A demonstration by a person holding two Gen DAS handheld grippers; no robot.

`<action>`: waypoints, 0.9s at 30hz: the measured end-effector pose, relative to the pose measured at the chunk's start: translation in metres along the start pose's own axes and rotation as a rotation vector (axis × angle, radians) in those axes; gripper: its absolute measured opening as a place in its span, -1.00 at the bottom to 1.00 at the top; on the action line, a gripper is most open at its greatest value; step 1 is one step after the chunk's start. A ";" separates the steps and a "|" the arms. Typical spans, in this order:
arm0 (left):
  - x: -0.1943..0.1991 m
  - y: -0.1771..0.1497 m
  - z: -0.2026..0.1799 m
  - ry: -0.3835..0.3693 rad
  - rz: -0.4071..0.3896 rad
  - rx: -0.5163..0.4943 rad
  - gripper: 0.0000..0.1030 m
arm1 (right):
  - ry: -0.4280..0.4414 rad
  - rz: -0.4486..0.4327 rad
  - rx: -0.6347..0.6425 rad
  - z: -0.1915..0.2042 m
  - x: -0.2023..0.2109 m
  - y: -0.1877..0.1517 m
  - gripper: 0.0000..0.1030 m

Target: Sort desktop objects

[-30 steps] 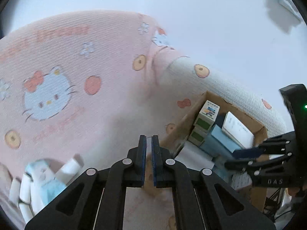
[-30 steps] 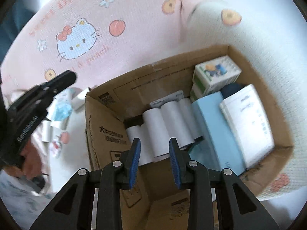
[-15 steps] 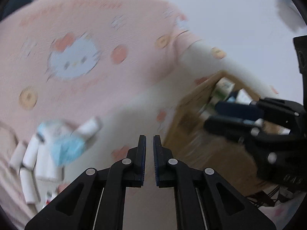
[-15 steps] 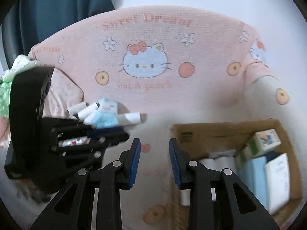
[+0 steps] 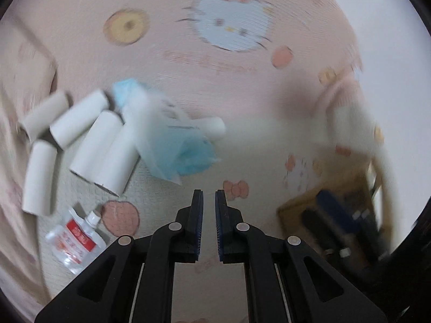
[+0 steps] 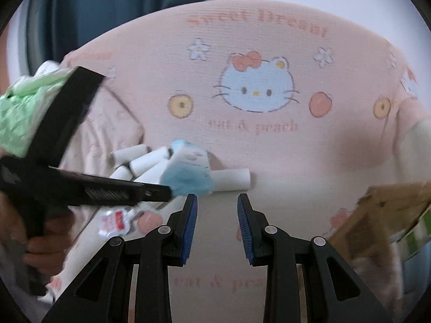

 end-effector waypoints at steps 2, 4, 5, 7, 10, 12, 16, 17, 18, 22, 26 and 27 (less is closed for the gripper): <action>-0.006 0.005 0.017 0.002 -0.005 0.062 -0.84 | -0.045 -0.017 0.010 0.001 -0.019 -0.004 -0.47; -0.013 0.006 0.028 0.030 -0.003 0.087 -0.84 | -0.064 -0.011 0.018 0.003 -0.036 -0.007 -0.47; -0.017 0.005 0.032 0.038 0.004 0.100 -0.84 | -0.061 0.002 0.014 0.002 -0.048 -0.010 -0.47; -0.027 0.000 0.040 0.036 0.030 0.128 -0.84 | -0.066 0.036 0.012 0.001 -0.067 -0.015 -0.47; -0.042 -0.008 0.044 0.043 0.077 0.133 -0.84 | -0.067 0.089 -0.014 -0.005 -0.089 -0.020 -0.47; -0.051 -0.012 0.044 0.027 0.102 0.127 -0.84 | -0.079 0.119 -0.053 -0.014 -0.103 -0.022 -0.47; -0.067 -0.014 0.044 0.034 0.123 0.119 -0.84 | -0.100 0.181 -0.121 -0.034 -0.119 -0.025 -0.47; -0.072 -0.014 0.043 0.027 0.129 0.129 -0.84 | -0.105 0.187 -0.138 -0.040 -0.121 -0.026 -0.47; -0.075 -0.014 0.040 0.016 0.129 0.136 -0.84 | -0.112 0.193 -0.159 -0.045 -0.121 -0.027 -0.47; -0.080 -0.009 0.033 0.010 0.092 0.151 -0.74 | -0.093 0.205 -0.283 -0.060 -0.118 -0.033 -0.31; -0.077 0.002 0.037 0.049 -0.002 0.203 -0.08 | -0.036 0.183 -0.349 -0.062 -0.121 -0.028 0.40; -0.075 0.004 0.039 0.034 -0.019 0.228 -0.05 | -0.004 0.168 -0.352 -0.061 -0.122 -0.022 0.40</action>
Point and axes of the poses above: each gripper's, at about its wrist camera, not at the fingertips, and x roughly against the way its jaws point, z to its left, y to its top, the point moved 4 cm from there along -x, roughly the way its jaws point, and after that the axes turned 1 degree about -x, right-handed, at the moved point
